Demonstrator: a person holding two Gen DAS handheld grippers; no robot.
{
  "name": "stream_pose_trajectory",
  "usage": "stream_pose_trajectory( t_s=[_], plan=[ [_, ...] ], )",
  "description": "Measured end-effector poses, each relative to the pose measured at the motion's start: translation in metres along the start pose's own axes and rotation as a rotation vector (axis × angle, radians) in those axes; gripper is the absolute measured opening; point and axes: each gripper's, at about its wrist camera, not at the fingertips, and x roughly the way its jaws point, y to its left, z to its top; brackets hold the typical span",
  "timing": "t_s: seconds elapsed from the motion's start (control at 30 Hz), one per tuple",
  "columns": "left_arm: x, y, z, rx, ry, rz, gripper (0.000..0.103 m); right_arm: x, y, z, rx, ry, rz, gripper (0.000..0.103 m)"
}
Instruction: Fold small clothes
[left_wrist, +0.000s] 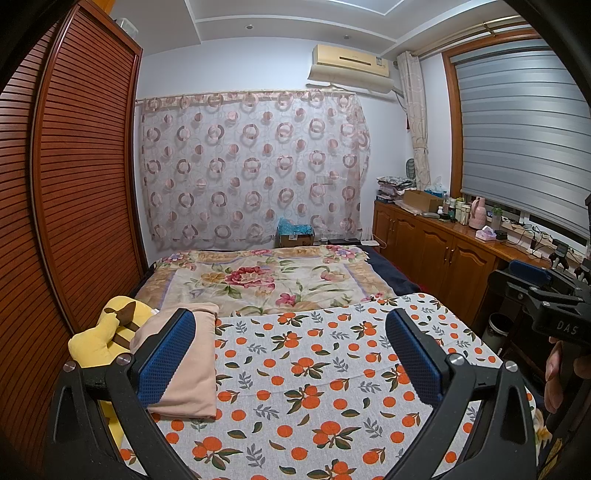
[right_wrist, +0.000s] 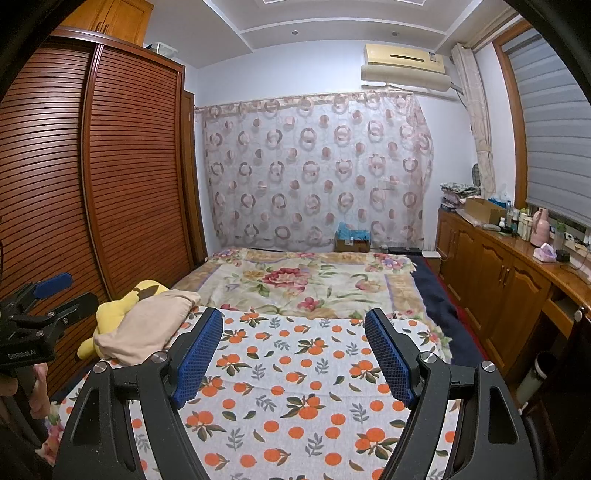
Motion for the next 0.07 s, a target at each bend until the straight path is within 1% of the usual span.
stream_pose_trajectory(
  t_s=[0.07],
  plan=[
    [0.0008,-0.0001,-0.0005,0.001,0.0,0.0,0.103,0.0001,0.0006,-0.0006,0.0,0.0,-0.001,0.081]
  ],
)
